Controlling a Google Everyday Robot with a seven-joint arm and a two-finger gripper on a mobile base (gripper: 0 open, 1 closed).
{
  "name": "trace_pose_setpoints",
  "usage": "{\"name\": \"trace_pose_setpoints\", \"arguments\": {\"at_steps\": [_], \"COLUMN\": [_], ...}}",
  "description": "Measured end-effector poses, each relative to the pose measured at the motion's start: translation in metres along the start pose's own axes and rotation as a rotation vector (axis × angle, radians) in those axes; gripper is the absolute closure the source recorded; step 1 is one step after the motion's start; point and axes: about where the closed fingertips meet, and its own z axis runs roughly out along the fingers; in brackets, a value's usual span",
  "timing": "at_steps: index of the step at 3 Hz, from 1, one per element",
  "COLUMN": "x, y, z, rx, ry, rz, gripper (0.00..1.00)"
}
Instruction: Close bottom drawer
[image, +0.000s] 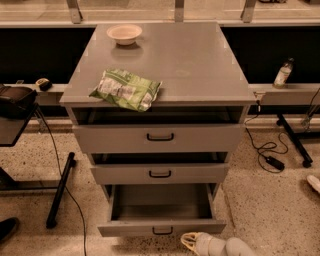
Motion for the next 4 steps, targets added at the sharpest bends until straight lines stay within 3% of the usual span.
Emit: {"name": "trace_pose_setpoints", "arguments": {"at_steps": [1,2,3,4], "x": [-0.004,0.000,0.001,0.001], "y": [-0.001,-0.023,-0.029,-0.050], "z": [0.005,0.027,0.032,0.047], "rx": [-0.007,0.095,0.115,0.152], "ry": [-0.016,-0.084,-0.092,-0.106], "rz": [-0.008,-0.012,-0.016,-0.033], "gripper": [1.00,1.00,1.00,1.00]}}
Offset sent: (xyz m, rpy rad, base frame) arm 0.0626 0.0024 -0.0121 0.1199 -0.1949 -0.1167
